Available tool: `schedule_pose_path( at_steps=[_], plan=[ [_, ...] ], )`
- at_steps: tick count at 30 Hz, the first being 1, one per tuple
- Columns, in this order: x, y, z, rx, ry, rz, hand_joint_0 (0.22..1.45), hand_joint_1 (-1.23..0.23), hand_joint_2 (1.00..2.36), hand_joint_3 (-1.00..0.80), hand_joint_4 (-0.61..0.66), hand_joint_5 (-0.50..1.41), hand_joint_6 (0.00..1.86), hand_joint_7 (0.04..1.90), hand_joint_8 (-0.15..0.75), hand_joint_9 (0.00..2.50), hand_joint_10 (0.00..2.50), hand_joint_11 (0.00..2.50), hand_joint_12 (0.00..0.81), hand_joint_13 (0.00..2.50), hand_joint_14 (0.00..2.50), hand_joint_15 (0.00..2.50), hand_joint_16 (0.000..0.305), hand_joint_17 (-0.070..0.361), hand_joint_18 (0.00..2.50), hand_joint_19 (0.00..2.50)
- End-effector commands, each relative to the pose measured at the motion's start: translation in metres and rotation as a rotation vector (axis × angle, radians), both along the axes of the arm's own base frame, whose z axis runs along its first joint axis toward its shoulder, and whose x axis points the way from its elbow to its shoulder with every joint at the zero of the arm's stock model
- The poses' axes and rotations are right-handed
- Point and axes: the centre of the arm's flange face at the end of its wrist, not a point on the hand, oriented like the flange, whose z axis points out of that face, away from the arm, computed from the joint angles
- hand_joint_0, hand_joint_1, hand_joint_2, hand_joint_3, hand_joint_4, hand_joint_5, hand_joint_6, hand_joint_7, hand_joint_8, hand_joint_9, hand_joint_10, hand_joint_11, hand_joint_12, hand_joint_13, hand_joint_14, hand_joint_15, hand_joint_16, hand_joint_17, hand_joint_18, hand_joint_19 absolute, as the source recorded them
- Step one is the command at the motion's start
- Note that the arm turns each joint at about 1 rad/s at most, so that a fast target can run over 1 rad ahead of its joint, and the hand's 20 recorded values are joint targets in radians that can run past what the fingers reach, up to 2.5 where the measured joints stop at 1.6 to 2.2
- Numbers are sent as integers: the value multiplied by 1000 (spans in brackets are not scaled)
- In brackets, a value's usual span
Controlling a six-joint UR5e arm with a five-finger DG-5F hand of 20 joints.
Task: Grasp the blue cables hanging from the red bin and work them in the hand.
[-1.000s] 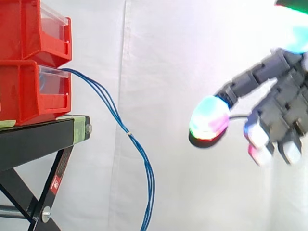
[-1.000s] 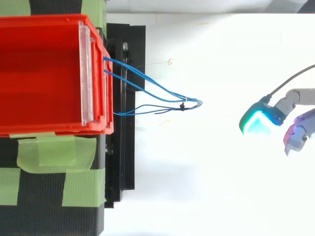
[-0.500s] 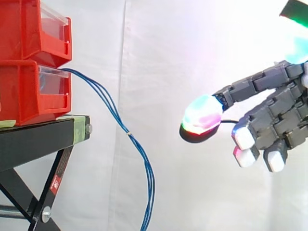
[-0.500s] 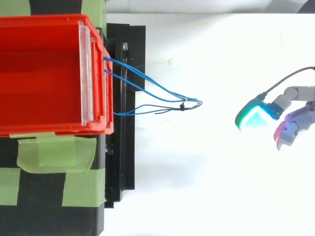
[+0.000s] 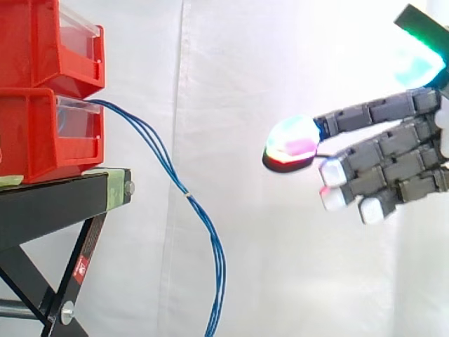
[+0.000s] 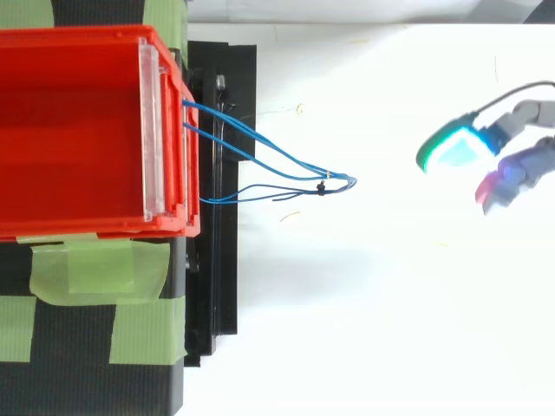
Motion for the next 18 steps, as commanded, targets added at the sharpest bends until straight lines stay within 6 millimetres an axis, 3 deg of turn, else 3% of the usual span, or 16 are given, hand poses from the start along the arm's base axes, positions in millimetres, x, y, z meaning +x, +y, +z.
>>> schedule_pose_path(
  at_steps=[1, 5, 6, 10, 13, 18],
  plan=[
    [2, -10, 3, 1, -47, -112, 731, -564, 1002, -953, 222, -86, 10, 814, 362, 607, 19, 660, 426, 494, 19, 578, 67, 150, 380, 741],
    [5, -17, -20, 20, -9, -192, 732, -564, 1002, -951, 221, -83, 10, 818, 362, 618, 17, 671, 427, 497, 20, 583, 66, 149, 377, 741],
    [8, -18, -34, 51, 6, -207, 732, -564, 1001, -952, 223, -83, 10, 818, 362, 618, 17, 679, 427, 498, 19, 581, 66, 149, 377, 744],
    [22, -15, -52, 203, -80, -201, 732, -564, 1001, -952, 231, -76, 10, 828, 365, 630, 17, 697, 427, 504, 18, 592, 66, 149, 376, 741],
    [31, -14, -61, 247, -141, -210, 731, -564, 1002, -944, 231, -74, 10, 830, 367, 641, 15, 711, 428, 506, 20, 592, 66, 149, 376, 745],
    [34, -16, -56, 254, -199, -265, 733, -564, 1002, -951, 233, -68, 10, 831, 370, 651, 18, 746, 429, 511, 20, 604, 66, 148, 376, 745]
  ],
)
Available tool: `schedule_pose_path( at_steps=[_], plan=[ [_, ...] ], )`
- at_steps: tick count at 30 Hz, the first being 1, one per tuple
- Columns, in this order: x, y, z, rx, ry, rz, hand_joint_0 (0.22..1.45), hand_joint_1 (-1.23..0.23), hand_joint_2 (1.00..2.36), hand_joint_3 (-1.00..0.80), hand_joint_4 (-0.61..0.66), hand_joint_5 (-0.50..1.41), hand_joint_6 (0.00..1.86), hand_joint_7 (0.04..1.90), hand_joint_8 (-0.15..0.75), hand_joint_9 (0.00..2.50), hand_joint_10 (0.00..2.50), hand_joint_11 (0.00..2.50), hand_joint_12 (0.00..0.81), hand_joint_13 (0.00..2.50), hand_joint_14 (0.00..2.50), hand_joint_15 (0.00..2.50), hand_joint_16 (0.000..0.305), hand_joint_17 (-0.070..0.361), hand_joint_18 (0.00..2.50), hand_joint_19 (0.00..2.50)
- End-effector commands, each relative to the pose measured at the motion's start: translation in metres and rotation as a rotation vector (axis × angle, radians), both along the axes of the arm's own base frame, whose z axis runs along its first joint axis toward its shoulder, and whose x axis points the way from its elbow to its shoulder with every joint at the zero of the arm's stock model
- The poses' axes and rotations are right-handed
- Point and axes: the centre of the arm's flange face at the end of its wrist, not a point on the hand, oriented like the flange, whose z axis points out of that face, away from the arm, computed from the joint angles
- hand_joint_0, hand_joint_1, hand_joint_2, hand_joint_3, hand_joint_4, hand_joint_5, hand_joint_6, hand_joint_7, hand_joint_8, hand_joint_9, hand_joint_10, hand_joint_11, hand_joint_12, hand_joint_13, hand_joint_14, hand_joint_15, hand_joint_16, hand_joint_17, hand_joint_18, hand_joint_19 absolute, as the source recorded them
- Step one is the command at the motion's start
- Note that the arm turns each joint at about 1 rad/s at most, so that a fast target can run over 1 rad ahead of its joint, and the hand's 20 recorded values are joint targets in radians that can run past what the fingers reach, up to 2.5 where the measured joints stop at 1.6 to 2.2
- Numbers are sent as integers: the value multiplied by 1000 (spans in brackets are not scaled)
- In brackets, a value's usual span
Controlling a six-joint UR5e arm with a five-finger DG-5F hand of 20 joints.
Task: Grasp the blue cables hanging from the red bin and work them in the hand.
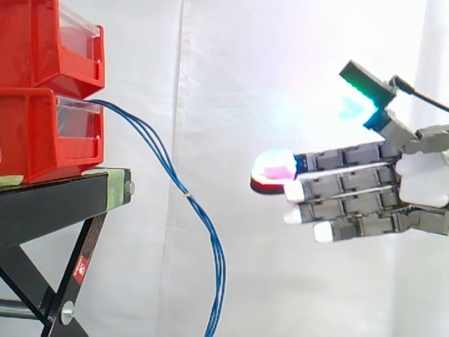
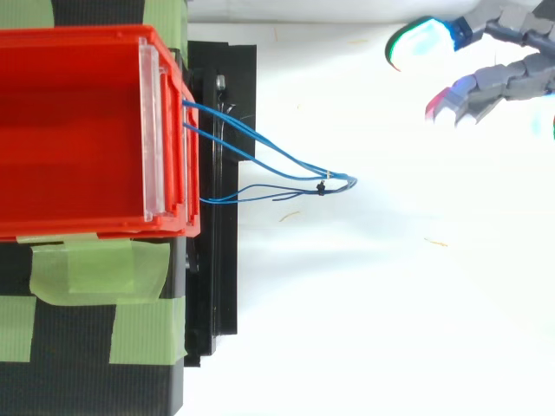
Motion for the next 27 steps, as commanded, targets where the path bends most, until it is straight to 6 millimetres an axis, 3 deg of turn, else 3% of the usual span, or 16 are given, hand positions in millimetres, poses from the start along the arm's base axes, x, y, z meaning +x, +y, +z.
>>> schedule_pose_path(
  at_steps=[1, 10, 19, 23, 27],
  plan=[
    [5, -1, 4, 14, -58, -46, 733, -564, 1002, -951, 235, -69, 10, 835, 368, 654, 16, 737, 431, 521, 19, 609, 66, 148, 378, 746],
    [5, 4, 5, 25, -78, -146, 733, -566, 1002, -942, 238, -63, 10, 839, 374, 682, 19, 777, 433, 544, 21, 628, 65, 147, 397, 752],
    [17, 23, 15, 27, -116, -166, 734, -565, 1002, -949, 238, -61, 10, 843, 373, 684, 18, 768, 433, 548, 19, 629, 66, 148, 406, 760],
    [26, 28, 14, 26, -114, -175, 733, -566, 1002, -945, 238, -60, 11, 840, 374, 683, 18, 768, 433, 549, 21, 629, 66, 148, 409, 760],
    [42, 35, -4, 49, -113, -166, 735, -566, 1001, -948, 240, -60, 10, 845, 374, 683, 18, 788, 434, 550, 21, 634, 66, 148, 414, 768]
  ],
)
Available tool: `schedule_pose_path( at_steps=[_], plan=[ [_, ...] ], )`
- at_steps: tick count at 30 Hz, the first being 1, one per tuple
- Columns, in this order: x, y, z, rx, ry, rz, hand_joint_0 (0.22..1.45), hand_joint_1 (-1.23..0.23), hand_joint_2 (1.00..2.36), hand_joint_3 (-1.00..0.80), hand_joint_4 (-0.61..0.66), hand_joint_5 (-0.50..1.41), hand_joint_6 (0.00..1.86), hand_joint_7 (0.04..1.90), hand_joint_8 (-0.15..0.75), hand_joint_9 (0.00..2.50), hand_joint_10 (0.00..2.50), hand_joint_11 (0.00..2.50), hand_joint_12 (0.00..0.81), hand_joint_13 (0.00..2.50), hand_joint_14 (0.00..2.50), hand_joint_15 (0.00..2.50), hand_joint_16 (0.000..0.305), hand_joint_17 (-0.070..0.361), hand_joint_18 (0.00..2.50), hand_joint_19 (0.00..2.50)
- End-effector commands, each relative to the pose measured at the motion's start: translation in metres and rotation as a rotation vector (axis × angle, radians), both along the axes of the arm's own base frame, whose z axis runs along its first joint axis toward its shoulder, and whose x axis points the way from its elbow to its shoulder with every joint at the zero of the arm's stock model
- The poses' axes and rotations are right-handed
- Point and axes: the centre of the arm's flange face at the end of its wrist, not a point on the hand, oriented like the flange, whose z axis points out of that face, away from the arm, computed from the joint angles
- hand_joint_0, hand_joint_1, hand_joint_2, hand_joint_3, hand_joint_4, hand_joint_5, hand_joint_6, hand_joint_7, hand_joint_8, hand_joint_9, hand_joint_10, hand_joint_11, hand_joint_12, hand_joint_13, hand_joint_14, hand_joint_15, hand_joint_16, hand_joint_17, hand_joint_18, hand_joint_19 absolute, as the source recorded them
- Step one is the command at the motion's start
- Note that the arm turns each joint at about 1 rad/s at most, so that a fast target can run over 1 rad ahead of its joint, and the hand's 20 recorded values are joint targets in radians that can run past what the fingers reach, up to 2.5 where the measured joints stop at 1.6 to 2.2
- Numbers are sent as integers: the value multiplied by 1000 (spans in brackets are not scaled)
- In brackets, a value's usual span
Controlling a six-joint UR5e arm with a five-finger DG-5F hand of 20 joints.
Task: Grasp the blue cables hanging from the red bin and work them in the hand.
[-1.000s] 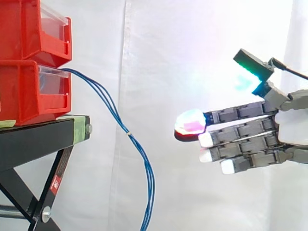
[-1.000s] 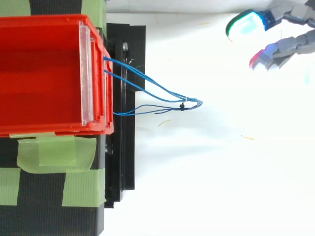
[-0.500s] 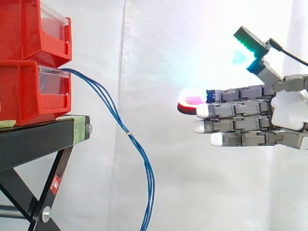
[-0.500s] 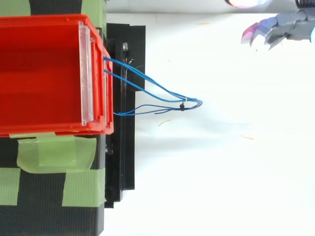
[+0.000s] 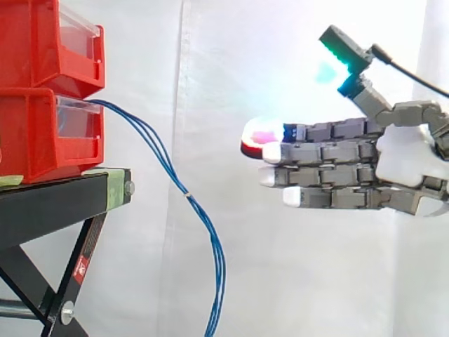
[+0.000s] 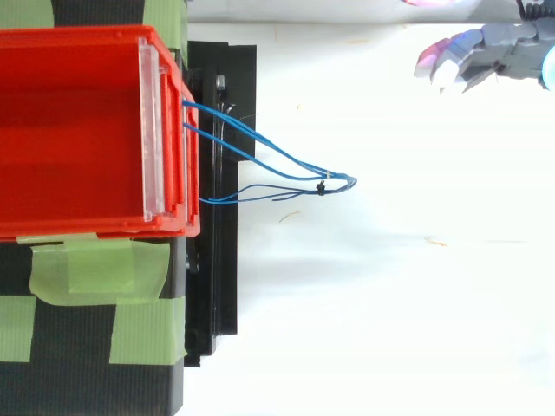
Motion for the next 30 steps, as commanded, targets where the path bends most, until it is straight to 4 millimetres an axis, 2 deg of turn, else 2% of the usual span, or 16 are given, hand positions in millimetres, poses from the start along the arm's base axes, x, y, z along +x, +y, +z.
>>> schedule_pose_path(
  at_steps=[1, 2, 5, 15, 17, 20, 23, 28, 30],
  plan=[
    [15, 6, -16, 35, -16, 10, 735, -566, 1002, -947, 238, -59, 10, 844, 373, 684, 19, 781, 434, 552, 21, 641, 66, 148, 415, 767],
    [28, 10, -14, 62, -51, 18, 734, -567, 1002, -946, 239, -60, 11, 847, 373, 684, 19, 782, 434, 554, 19, 635, 66, 148, 415, 767],
    [43, 16, 0, 57, -66, 18, 735, -566, 1002, -947, 243, -55, 10, 846, 374, 684, 18, 791, 433, 554, 22, 641, 66, 148, 415, 766],
    [47, 19, 3, -8, 9, 9, 734, -567, 1002, -946, 242, -53, 11, 845, 372, 689, 16, 797, 436, 564, 20, 653, 66, 148, 428, 776],
    [47, 20, 2, -18, 17, 8, 734, -567, 1001, -947, 242, -51, 10, 846, 375, 689, 21, 803, 435, 566, 21, 650, 66, 148, 430, 786],
    [54, 28, -14, -45, 46, 15, 735, -567, 1001, -952, 244, -52, 10, 849, 374, 692, 17, 807, 436, 567, 19, 648, 66, 148, 432, 784],
    [61, 34, -14, -49, 35, 27, 734, -567, 1002, -949, 243, -50, 10, 847, 372, 691, 19, 808, 436, 569, 21, 649, 66, 148, 435, 785],
    [60, 34, -16, -63, 56, 20, 732, -569, 1002, -945, 243, -50, 11, 844, 372, 690, 16, 786, 436, 560, 21, 642, 66, 149, 434, 773],
    [62, 38, -27, -91, 81, 27, 728, -571, 1002, -946, 239, -50, 10, 844, 367, 655, 18, 714, 428, 504, 20, 584, 67, 151, 421, 744]
  ],
)
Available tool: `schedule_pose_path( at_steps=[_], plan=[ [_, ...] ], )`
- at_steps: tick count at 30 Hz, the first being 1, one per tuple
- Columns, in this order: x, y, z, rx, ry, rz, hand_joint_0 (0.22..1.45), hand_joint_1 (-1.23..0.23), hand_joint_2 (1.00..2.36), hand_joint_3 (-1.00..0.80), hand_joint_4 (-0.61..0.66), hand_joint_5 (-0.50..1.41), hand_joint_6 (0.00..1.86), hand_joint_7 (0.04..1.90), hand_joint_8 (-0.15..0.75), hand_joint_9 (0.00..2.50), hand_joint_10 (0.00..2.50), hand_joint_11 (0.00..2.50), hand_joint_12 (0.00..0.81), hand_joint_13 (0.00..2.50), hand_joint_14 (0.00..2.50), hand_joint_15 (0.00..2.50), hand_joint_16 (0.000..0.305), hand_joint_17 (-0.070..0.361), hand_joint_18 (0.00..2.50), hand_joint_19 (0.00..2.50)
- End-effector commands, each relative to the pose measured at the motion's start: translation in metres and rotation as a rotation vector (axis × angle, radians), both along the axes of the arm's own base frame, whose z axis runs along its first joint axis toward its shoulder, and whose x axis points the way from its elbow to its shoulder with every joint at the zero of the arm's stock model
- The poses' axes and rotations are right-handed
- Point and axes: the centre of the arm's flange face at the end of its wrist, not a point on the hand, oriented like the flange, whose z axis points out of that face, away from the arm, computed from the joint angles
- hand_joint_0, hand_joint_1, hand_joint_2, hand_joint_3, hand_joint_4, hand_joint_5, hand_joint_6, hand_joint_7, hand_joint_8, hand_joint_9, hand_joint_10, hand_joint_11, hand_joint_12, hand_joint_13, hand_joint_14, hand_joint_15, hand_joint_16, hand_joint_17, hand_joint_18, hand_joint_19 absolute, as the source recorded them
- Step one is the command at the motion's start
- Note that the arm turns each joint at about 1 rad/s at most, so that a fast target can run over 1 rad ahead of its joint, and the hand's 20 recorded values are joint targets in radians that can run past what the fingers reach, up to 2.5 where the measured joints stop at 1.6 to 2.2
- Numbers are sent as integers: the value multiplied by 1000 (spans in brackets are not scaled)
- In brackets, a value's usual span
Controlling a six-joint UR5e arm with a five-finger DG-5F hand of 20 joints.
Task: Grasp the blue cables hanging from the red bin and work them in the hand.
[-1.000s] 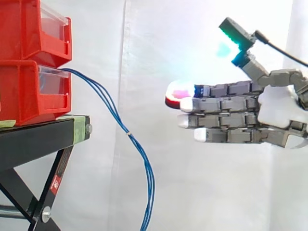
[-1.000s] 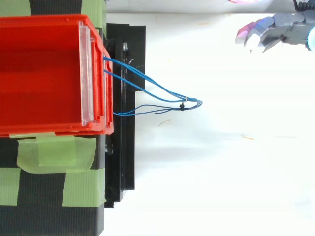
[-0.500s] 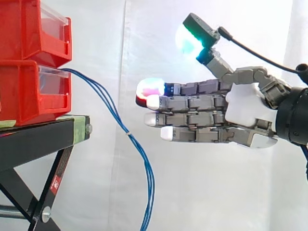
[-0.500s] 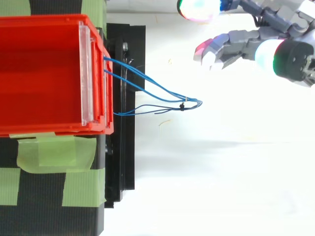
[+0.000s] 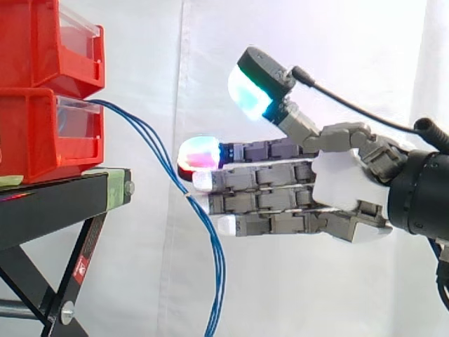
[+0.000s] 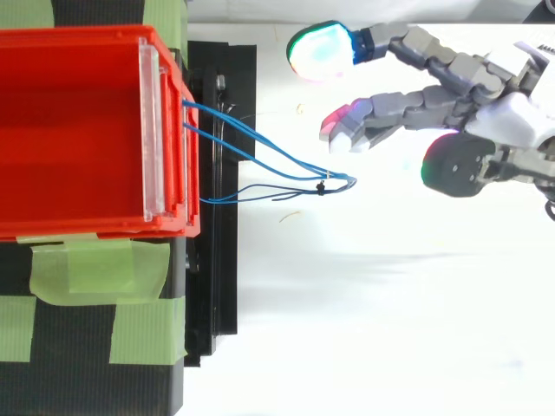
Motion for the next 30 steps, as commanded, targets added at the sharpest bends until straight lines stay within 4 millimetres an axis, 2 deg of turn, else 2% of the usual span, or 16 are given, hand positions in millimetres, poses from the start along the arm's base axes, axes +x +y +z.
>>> schedule_pose_path(
  at_steps=[1, 6, 7, 12, 22, 30],
  plan=[
    [5, 6, -12, -28, 23, 5, 726, -571, 1002, -948, 240, -51, 11, 840, 364, 641, 18, 691, 430, 501, 20, 577, 67, 151, 413, 735],
    [15, 12, -25, -23, 25, 13, 701, -580, 1001, -964, 216, -66, 9, 802, 346, 530, 15, 534, 414, 375, 15, 462, 68, 153, 287, 634],
    [17, 14, -34, -28, 36, 19, 699, -580, 1001, -967, 212, -69, 9, 797, 342, 522, 13, 512, 413, 366, 16, 459, 68, 152, 280, 615],
    [27, 21, -31, -32, 33, 39, 666, -551, 1000, -978, 198, -106, 8, 771, 324, 397, 9, 404, 386, 157, 10, 334, 67, 150, 0, 463],
    [28, 28, -31, -67, 52, 58, 645, -536, 1000, -1000, 180, -136, 7, 745, 323, 348, 8, 343, 386, 92, 9, 301, 68, 153, 0, 408],
    [28, 35, -31, -81, 61, 68, 648, -550, 1000, -1000, 187, -123, 7, 741, 332, 407, 9, 335, 405, 202, 12, 331, 71, 160, 0, 419]
  ],
)
